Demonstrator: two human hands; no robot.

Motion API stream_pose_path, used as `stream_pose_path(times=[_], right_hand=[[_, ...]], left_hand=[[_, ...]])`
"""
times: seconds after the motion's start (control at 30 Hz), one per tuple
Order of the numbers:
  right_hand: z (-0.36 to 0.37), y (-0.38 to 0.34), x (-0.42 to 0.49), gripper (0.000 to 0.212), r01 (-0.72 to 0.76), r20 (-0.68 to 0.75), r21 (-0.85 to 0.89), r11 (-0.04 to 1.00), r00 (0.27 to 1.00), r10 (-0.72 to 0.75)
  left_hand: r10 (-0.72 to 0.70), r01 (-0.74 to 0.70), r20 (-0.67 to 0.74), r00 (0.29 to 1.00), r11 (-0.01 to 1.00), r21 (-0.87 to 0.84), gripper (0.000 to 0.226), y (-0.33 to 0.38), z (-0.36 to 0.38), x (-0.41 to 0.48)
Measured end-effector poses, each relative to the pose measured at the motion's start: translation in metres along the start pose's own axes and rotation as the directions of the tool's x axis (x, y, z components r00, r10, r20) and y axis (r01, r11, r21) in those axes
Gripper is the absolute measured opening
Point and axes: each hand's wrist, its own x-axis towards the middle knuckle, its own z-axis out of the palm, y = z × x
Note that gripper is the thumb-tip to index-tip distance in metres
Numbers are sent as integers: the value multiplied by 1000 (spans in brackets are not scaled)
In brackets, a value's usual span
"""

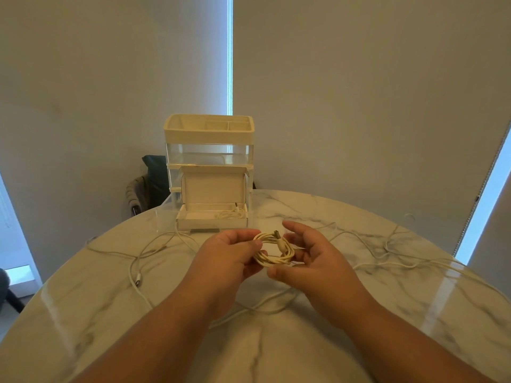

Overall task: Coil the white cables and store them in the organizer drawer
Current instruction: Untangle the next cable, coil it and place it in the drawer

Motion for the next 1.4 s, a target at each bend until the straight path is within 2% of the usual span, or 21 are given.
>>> stream_pose_path(times=[0.03,0.17,0.33,0.4,0.47,0.57,0.7,0.83,1.0,1.23,1.3,1.4], right_hand=[[1,0,0,81,-1,11,-52,999,1000,2],[-1,-1,1,69,24,-29,-132,991,999,-28],[-3,-1,2,65,37,-56,-222,974,997,-50],[-4,-2,3,65,34,-65,-222,975,997,-49],[-5,-1,5,65,25,-79,-216,976,996,-43],[-2,0,7,64,15,-106,-177,984,994,-34],[7,-7,18,63,20,-121,-61,998,992,-27],[21,-22,43,54,43,-111,-75,996,992,-51],[43,-26,82,40,59,-60,-163,985,996,-70],[89,-23,138,51,60,43,-432,900,998,-46],[101,-22,158,55,77,79,-481,873,996,-44],[120,-21,189,46,97,127,-573,814,991,-28]], left_hand=[[-1,1,3,1000,1000,-22,18,0,0,0],[-15,17,26,1000,999,-42,17,-1,1,0],[-43,43,-1,999,995,91,20,0,-2,0],[41,-11,-118,992,971,239,21,3,-4,-1],[201,-106,-210,957,914,393,20,10,-9,-1],[322,-191,-189,927,844,501,16,20,-18,-1],[278,-215,-15,960,774,596,15,30,-24,-1],[205,-172,28,978,735,656,14,49,-27,8],[201,-142,15,979,634,760,23,72,-39,35],[203,-86,-24,979,512,854,23,85,-78,80],[211,-82,-27,977,493,866,26,90,-90,94],[223,-53,-69,972,497,866,32,92,-106,112]])
